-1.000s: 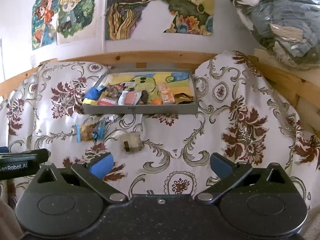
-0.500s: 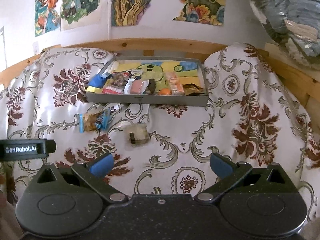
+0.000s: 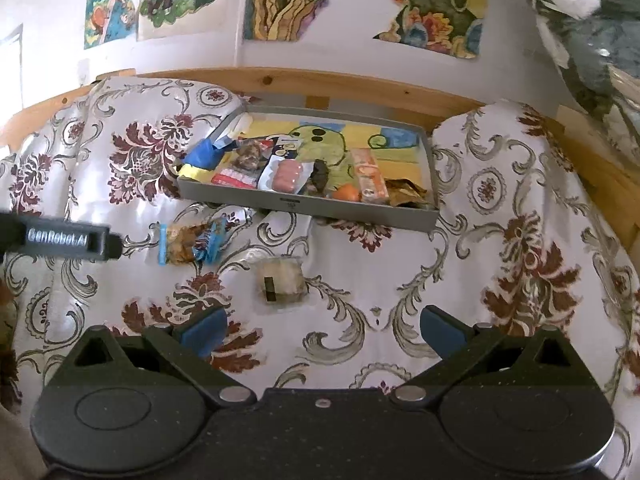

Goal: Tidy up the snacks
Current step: 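Lower the left tool to the blue-printed snack bag while the right tool approaches the round wrapped snack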

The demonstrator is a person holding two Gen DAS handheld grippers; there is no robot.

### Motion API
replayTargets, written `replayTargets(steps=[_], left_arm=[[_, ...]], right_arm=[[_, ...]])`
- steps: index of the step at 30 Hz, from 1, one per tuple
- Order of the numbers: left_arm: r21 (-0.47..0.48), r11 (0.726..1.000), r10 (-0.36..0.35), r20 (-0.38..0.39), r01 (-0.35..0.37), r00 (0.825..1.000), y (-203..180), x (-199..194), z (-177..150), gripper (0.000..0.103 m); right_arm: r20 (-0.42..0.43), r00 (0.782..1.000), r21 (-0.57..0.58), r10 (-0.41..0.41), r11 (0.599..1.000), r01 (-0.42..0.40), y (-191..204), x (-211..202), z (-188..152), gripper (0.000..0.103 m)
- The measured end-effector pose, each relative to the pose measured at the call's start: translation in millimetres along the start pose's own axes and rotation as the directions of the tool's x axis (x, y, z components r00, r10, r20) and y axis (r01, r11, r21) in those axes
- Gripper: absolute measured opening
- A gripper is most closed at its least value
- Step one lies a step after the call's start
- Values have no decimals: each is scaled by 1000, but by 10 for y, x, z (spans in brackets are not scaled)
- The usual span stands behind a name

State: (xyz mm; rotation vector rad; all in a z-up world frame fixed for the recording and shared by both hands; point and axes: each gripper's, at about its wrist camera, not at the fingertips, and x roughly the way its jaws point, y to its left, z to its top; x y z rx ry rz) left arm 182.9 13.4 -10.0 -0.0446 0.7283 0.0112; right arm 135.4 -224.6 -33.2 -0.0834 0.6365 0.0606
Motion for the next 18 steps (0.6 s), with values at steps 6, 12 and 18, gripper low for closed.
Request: replayTargets(steps=[6, 12, 18], left_arm=[[58, 997, -59, 35, 57, 998, 42, 204, 289, 103], [67, 993, -100, 64, 96, 993, 117, 439, 459, 103], [53, 984, -173, 48, 170, 984, 236, 754, 581, 103]], right_arm=[[-9, 1000, -70, 29, 997, -30, 34, 190, 196, 102], [7, 999, -162, 43, 986, -41, 122, 416, 388, 102], [24, 998, -183, 60, 982, -54, 172, 741, 472, 102]])
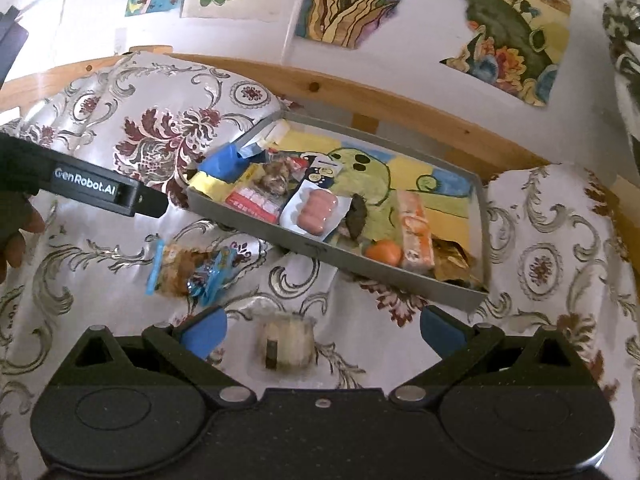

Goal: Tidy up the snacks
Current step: 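Lower the left tool to the blue-printed snack bag while the right tool approaches the round wrapped snack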

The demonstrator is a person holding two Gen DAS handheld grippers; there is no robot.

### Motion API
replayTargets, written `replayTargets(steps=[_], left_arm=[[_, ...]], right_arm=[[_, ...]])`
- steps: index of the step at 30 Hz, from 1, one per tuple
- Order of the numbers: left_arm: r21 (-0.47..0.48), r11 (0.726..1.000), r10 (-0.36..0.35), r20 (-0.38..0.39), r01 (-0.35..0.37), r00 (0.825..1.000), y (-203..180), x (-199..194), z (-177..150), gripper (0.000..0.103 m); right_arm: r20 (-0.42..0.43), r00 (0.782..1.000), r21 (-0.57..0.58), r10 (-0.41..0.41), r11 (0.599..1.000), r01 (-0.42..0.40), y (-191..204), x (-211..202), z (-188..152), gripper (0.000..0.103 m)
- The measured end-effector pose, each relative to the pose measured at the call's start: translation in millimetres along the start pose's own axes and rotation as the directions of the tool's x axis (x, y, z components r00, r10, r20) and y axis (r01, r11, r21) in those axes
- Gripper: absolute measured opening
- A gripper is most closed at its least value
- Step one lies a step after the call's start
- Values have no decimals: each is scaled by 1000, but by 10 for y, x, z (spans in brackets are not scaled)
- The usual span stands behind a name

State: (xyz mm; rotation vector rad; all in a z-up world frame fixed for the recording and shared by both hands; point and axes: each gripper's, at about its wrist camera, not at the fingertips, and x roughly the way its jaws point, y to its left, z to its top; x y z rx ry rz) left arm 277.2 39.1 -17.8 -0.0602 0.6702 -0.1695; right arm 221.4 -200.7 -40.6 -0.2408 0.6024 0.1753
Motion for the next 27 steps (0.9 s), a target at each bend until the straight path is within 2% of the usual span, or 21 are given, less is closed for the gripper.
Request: replayTargets(steps=[3, 5, 10, 13, 16, 24, 27], left_arm=[[-63, 996, -61, -18, 60, 998, 101, 170, 57, 103], [-64, 993, -102, -23, 100, 995, 125, 291, 71, 103], [61, 992, -112, -11, 113, 994, 25, 557, 38, 103], [92, 989, -118, -2, 118, 993, -24, 655, 2, 103], [78, 987, -142, 16, 140, 990, 5, 703, -29, 103], [11, 983, -182, -54, 183, 982, 101, 893, -134, 103], [-3, 976, -219, -68, 219, 973, 133, 923, -150, 103]], right_arm=[[15, 999, 43, 32, 999, -32, -36, 167, -53, 102], [1, 999, 75, 39, 996, -38, -41, 296, -93, 102], [-53, 997, 95, 57, 994, -51, -32, 585, -116, 102], [-73, 995, 96, 65, 994, -57, -7, 680, -115, 102], [-93, 991, 107, 92, 991, -82, 7, 766, -119, 102], [-151, 984, 88, 94, 993, -81, 85, 918, -168, 102], [-171, 980, 92, 100, 992, -85, 89, 955, -196, 102]])
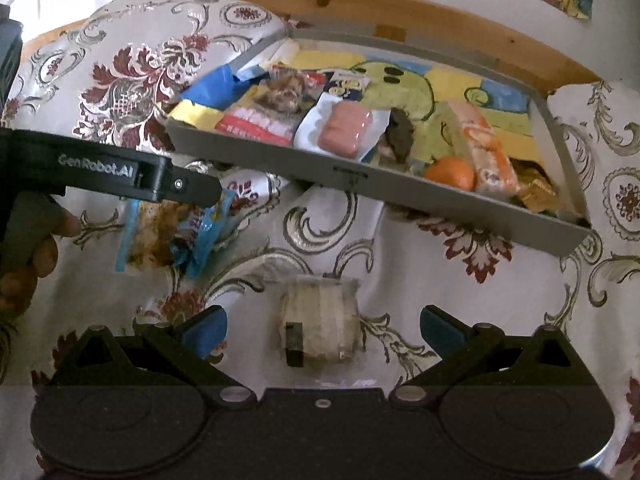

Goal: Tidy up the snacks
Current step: 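Lower the left tool to the blue-printed snack bag while the right tool approaches the round wrapped snack, then close the left tool on the blue snack bag while the right tool grasps the round wrapped snack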

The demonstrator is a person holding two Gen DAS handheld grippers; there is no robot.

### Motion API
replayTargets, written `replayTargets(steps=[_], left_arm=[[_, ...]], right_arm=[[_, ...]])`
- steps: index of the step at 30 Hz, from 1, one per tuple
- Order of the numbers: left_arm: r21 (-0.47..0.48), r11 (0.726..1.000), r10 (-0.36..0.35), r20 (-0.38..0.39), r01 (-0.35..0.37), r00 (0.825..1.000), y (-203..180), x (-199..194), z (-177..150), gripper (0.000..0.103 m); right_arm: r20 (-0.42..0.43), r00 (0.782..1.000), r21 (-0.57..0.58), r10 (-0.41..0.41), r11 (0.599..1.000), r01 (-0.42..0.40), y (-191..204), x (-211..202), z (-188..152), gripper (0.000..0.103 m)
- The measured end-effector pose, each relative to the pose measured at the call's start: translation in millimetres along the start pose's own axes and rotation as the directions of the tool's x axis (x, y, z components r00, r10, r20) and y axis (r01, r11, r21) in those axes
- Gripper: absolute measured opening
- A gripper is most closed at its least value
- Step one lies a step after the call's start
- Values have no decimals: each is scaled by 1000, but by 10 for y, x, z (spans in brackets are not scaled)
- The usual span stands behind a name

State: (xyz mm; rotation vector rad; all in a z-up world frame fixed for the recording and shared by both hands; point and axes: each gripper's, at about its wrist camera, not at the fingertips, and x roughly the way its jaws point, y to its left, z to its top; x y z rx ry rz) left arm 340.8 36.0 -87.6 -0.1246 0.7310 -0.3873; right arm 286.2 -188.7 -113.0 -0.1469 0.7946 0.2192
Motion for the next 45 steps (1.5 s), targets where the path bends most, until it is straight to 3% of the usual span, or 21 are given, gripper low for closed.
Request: replayTargets(steps=[5, 14, 23, 32, 36, 39, 43, 45], left_arm=[[32, 996, -78, -57, 80, 995, 27, 61, -14, 103], [106, 985, -119, -150, 136, 981, 15, 142, -41, 103], [207, 972, -78, -179, 115, 981, -88, 170, -108, 103], [393, 917, -14, -129, 64, 992, -270, 147, -195, 102], [402, 911, -31, -146, 88, 989, -265, 158, -216, 85], [405, 911, -15, -149, 75, 989, -258, 164, -216, 78], [392, 919, 19, -151, 43, 988, -284, 130, -169, 61], [398, 917, 48, -159, 20, 986, -320, 121, -172, 60]], right_arm=[[-34, 999, -17, 4, 1000, -4, 28, 73, -49, 102], [-75, 997, 0, 32, 999, -32, 8, 157, -84, 102], [-74, 997, -10, 15, 1000, -16, -6, 191, -100, 102], [-63, 998, -29, -4, 1000, 2, -24, 222, -93, 102], [-59, 998, -20, 11, 1000, -12, -35, 235, -100, 98], [-54, 998, -12, 31, 999, -32, -42, 234, -90, 90], [-54, 997, 8, 48, 999, -48, -44, 232, -79, 86], [-55, 997, 17, 51, 999, -50, -47, 241, -85, 86]])
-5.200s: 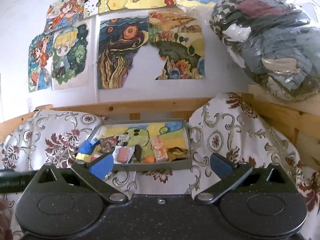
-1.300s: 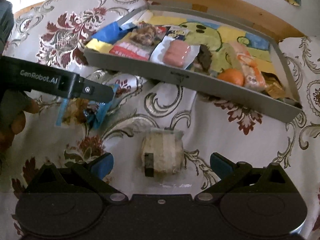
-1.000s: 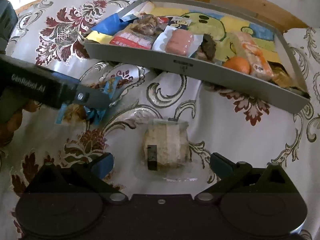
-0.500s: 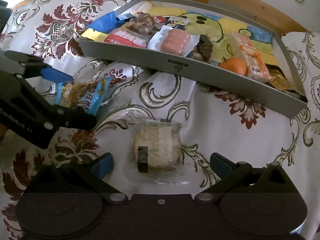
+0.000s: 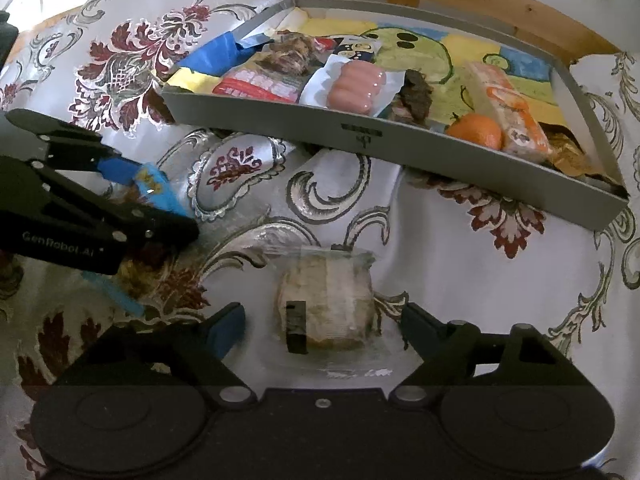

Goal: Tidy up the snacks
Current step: 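Close the left tool on the blue snack bag while the right tool grasps the round wrapped snack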

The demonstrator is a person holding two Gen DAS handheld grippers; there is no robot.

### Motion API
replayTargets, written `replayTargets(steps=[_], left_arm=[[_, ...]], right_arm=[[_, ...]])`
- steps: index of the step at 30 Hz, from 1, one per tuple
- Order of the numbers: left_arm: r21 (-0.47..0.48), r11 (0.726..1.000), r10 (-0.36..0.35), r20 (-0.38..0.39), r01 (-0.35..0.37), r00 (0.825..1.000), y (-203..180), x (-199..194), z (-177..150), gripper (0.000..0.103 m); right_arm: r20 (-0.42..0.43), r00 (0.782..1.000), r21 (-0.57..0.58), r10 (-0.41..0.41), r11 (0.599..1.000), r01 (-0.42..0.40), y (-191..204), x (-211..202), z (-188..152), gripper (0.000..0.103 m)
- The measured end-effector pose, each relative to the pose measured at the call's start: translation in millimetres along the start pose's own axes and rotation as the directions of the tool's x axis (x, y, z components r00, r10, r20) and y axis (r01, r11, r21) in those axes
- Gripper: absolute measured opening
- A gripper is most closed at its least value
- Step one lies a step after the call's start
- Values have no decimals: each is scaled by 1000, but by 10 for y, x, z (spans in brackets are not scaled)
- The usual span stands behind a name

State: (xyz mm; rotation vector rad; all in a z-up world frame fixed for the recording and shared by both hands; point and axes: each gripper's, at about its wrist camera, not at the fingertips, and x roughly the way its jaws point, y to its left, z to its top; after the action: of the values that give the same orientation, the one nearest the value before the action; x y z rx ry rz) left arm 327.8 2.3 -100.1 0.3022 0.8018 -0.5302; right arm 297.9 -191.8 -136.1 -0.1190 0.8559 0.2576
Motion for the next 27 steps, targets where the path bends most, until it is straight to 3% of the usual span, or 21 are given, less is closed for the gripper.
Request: replayTargets(steps=[9, 13, 15, 19, 22, 25, 27], left_arm=[[-4, 998, 58, -58, -58, 997, -115, -10, -83, 69], [14, 998, 66, -96, -65, 993, -154, 16, -131, 80], [37, 996, 80, -106, -76, 991, -178, 26, -148, 79], [51, 995, 89, -110, -84, 990, -207, -14, -147, 66], [64, 994, 100, -112, -93, 989, -223, -45, -151, 62], [50, 993, 109, -108, -104, 988, -223, -67, -149, 61], [38, 992, 120, -104, -116, 987, -228, -77, -139, 61]], right_arm=[[0, 1000, 5, -4, 1000, 4, 15, 29, -20, 87], [1, 1000, 5, -3, 1000, 3, 35, 23, -24, 87], [0, 1000, 4, -1, 1000, 1, 43, 19, -26, 85], [0, 1000, -3, 7, 1000, -7, 65, 4, -31, 79], [3, 1000, -16, -3, 1000, 3, 88, 3, -35, 76], [9, 1000, -14, -17, 1000, 17, 84, -2, -36, 69], [9, 1000, -9, -24, 1000, 24, 71, -8, -34, 57]])
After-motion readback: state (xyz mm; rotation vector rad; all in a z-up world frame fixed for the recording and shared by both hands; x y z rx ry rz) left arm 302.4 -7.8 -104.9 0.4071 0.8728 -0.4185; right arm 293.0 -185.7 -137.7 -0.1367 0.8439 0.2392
